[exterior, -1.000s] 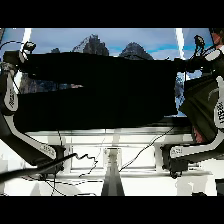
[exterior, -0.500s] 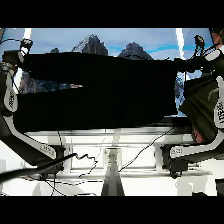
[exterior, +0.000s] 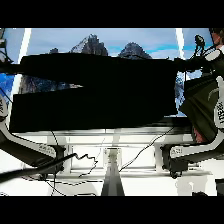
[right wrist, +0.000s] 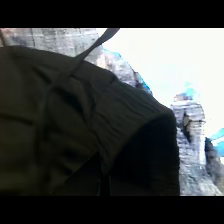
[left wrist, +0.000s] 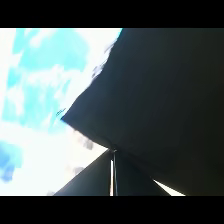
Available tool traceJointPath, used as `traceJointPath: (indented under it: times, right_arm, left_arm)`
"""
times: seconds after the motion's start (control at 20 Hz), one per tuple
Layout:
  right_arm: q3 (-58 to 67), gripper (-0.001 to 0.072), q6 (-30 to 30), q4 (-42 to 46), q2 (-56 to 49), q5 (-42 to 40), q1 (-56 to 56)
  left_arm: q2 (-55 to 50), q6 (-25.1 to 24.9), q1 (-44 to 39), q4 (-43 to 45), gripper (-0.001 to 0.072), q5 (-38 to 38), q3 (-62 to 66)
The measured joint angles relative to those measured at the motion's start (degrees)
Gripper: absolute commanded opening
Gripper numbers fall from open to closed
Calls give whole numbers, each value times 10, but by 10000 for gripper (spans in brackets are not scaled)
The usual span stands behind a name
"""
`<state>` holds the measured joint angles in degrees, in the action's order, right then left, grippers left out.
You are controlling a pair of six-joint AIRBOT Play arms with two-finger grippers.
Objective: Fold the clothes and pants, and hang the long-sleeved shirts on hangers.
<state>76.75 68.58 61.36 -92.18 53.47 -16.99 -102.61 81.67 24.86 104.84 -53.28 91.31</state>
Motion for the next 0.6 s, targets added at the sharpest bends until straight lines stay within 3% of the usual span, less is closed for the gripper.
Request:
traceJointPath:
  times: [0.2,0.25,0.3,0.35,0.4,0.6]
  right_arm:
    - [0,28,0,-1,0,-3,3]
    - [0,63,0,-1,0,-6,5]
    - [0,276,0,0,0,-9,9]
    - [0,513,0,1,0,-13,11]
    - [0,537,0,1,0,-18,14]
    - [0,529,4,3,0,-34,20]
  left_arm:
    - [1,16,38,-1,13,-23,0]
    - [-2,19,44,-1,17,-25,0]
    - [-5,19,48,0,127,-30,0]
    - [-10,20,52,2,442,-33,0]
    - [-14,22,54,2,671,-36,0]
    - [-17,23,58,1,659,-47,0]
